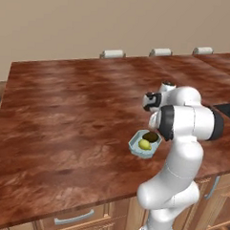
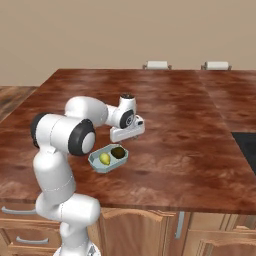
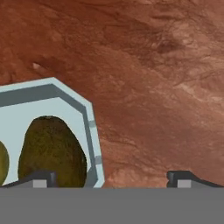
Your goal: Take the lemon and avocado out of the freezer and place them in the tupperware container on the counter. Then put the tupperware containing the vegetables back in the freezer.
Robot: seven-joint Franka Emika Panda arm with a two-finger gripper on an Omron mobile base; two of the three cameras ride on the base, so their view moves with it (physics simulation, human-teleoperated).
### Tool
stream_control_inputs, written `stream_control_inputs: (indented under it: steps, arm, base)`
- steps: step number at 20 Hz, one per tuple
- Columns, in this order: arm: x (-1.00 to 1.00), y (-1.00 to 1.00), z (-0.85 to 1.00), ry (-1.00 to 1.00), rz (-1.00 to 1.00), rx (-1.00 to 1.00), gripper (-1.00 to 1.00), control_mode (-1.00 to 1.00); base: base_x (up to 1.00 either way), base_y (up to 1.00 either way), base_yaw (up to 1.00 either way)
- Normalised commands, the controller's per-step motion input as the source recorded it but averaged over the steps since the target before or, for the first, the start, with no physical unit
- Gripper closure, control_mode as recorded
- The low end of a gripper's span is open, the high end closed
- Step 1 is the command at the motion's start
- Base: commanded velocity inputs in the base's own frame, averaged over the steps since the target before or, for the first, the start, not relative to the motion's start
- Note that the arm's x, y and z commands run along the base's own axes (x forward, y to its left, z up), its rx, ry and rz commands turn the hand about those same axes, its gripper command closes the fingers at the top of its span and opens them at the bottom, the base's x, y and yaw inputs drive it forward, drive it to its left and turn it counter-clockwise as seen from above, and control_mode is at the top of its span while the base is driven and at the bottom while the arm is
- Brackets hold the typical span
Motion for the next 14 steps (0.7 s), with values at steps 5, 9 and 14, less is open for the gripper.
stream_control_inputs:
  steps: [5, 9, 14]
  arm:
    - [0.05, 0.00, -0.32, -0.12, 0.00, -0.11, -1.00, -1.00]
    - [0.07, 0.00, -0.08, -0.07, 0.00, -0.04, -1.00, -1.00]
    - [-0.06, 0.00, 0.00, -0.01, 0.00, 0.00, -1.00, -1.00]
  base:
    - [0.00, 0.00, 0.00]
    - [0.00, 0.00, 0.00]
    - [0.00, 0.00, 0.00]
